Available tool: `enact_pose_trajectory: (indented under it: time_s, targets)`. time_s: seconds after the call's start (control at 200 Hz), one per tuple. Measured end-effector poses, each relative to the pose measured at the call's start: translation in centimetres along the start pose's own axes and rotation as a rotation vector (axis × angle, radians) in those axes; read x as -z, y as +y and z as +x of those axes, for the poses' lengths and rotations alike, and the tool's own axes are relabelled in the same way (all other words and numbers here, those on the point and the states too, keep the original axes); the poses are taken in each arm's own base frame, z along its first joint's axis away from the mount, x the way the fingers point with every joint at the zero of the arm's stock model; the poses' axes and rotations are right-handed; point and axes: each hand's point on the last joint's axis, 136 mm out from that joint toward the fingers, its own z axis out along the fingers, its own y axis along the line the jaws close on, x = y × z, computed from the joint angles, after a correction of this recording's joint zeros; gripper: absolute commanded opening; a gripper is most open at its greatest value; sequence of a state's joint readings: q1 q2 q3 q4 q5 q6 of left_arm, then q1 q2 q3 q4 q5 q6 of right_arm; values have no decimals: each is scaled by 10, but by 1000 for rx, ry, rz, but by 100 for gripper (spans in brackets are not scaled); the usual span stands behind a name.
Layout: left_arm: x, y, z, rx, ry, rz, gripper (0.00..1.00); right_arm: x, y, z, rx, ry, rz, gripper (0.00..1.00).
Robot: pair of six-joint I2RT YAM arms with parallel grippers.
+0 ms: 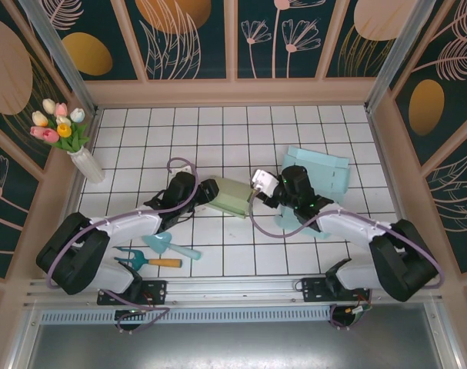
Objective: Fold the paper box
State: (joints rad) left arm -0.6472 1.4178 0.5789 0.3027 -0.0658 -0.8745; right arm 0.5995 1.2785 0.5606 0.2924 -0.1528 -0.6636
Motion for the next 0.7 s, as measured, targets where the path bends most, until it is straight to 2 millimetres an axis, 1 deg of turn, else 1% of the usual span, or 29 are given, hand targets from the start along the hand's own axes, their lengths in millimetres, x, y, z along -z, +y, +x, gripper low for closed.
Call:
enact_pose_trajectory:
  time_s: [0.105,0.2,0.245,0.335,0.4,0.47,0.56,0.701]
  targets:
    - [-1,2,-1,0,-6,-10,62,8,-8,-2,-133,6,40,46]
    - [-1,4,-2,0,-17,-19,62,8,-12,-3,-330,34,47,46]
    - [-1,4,-3,0,-20,-23,62,5,-16,-9,-446,42,48,47]
    - [0,7,-4,-1,-27,-34,62,-5,-30,-19,-666,55,88,51]
    - [0,8,-4,-1,-30,-42,62,-13,-34,-20,-813,78,139,53]
    - [1,11,-3,-2,-30,-47,62,-20,-28,-16,-929,118,180,54]
    - [4,14,-2,-2,-32,-55,62,-30,-12,-7,-1047,186,211,54]
    - [6,19,0,-3,-35,-62,62,-39,7,12,-1161,277,257,54]
